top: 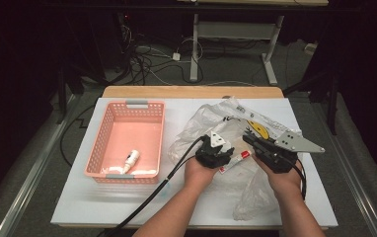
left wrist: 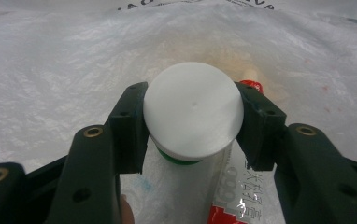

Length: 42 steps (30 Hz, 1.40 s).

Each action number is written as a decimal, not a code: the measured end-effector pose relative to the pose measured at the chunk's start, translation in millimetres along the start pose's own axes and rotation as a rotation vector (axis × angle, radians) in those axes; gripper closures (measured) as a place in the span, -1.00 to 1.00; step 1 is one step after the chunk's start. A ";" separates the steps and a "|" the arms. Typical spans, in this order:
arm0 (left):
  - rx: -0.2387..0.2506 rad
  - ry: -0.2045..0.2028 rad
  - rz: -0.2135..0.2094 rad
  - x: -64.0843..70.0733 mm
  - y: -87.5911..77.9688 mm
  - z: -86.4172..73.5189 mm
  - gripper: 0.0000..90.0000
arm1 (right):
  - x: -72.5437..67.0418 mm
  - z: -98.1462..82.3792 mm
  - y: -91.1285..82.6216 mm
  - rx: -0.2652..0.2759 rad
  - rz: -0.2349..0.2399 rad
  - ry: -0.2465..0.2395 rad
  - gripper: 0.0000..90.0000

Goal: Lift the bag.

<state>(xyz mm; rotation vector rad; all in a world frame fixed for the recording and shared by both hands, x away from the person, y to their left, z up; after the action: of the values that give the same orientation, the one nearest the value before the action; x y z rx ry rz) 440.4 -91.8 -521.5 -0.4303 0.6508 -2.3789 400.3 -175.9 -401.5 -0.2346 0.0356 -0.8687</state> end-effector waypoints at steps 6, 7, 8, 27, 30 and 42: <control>-0.017 -0.011 0.000 -0.8 4.8 -4.3 0.08 | -0.9 -1.2 1.1 -0.003 0.003 -0.002 1.00; -0.018 -0.012 -0.001 -0.8 5.2 -4.5 0.07 | -1.0 -1.5 1.0 -0.005 0.005 -0.002 1.00; -0.019 -0.013 -0.001 -1.0 5.7 -4.9 0.07 | -1.0 -1.5 1.0 -0.005 0.004 -0.002 1.00; 0.013 -0.003 -0.069 13.9 -15.5 0.4 -0.26 | 0.8 -2.0 -0.1 -0.004 0.000 -0.003 1.00; 0.015 -0.005 -0.097 19.6 -21.0 -1.0 -0.31 | 1.1 -1.8 -0.5 -0.004 -0.001 -0.002 1.00; 0.005 -0.007 -0.182 38.9 -43.2 -13.8 -0.61 | 0.5 -2.4 -0.5 -0.006 -0.003 -0.004 1.00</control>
<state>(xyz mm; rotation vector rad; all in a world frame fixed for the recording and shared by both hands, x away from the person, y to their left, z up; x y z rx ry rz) 384.1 -82.8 -503.7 -0.5154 0.6262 -2.5481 400.0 -177.1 -403.7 -0.2418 0.0341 -0.8712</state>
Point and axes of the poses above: each handheld gripper's, and its own axes: y roughly forward along the jaws, z roughly out of its top, x roughly to its right, the point moved 9 cm from there along y, roughly forward along the jaws, and after that the axes turned 4 degrees about -z, right-handed, at the moved point
